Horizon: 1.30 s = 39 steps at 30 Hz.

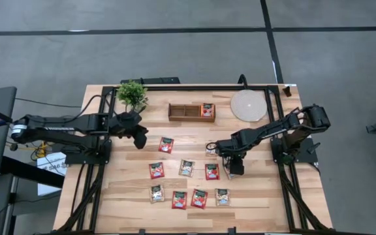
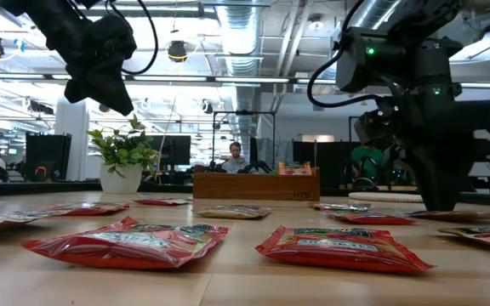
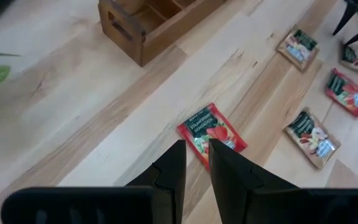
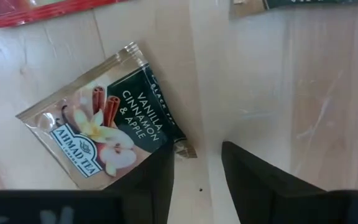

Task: Pick & Place Tea
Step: Put the brown tea bag into the middle section of the wooden organizer

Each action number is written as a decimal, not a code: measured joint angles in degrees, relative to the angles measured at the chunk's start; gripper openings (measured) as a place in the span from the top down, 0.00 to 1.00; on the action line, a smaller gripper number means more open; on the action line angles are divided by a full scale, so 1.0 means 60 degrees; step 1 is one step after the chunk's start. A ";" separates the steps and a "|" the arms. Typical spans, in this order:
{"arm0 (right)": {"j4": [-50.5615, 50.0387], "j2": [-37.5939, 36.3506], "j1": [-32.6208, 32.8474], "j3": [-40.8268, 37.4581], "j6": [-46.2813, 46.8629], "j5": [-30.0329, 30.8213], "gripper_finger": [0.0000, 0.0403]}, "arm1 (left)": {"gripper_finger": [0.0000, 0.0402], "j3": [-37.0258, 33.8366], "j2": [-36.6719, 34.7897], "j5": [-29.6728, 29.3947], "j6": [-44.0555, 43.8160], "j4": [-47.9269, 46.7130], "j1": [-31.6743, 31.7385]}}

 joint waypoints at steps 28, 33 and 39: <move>-0.1674 -0.0966 -0.0482 0.0331 0.0225 -0.0721 1.00 | 0.85 0.0004 0.0336 0.0210 0.0048 0.0012 0.0001; -0.3122 -0.1465 -0.0481 0.1330 0.0171 -0.0645 1.00 | 0.85 0.0004 0.0335 0.0298 0.0180 0.0080 0.0001; -0.3817 -0.1487 -0.0554 0.3316 -0.0298 0.0423 1.00 | 0.85 0.0004 0.0335 0.0302 0.0211 0.0084 0.0003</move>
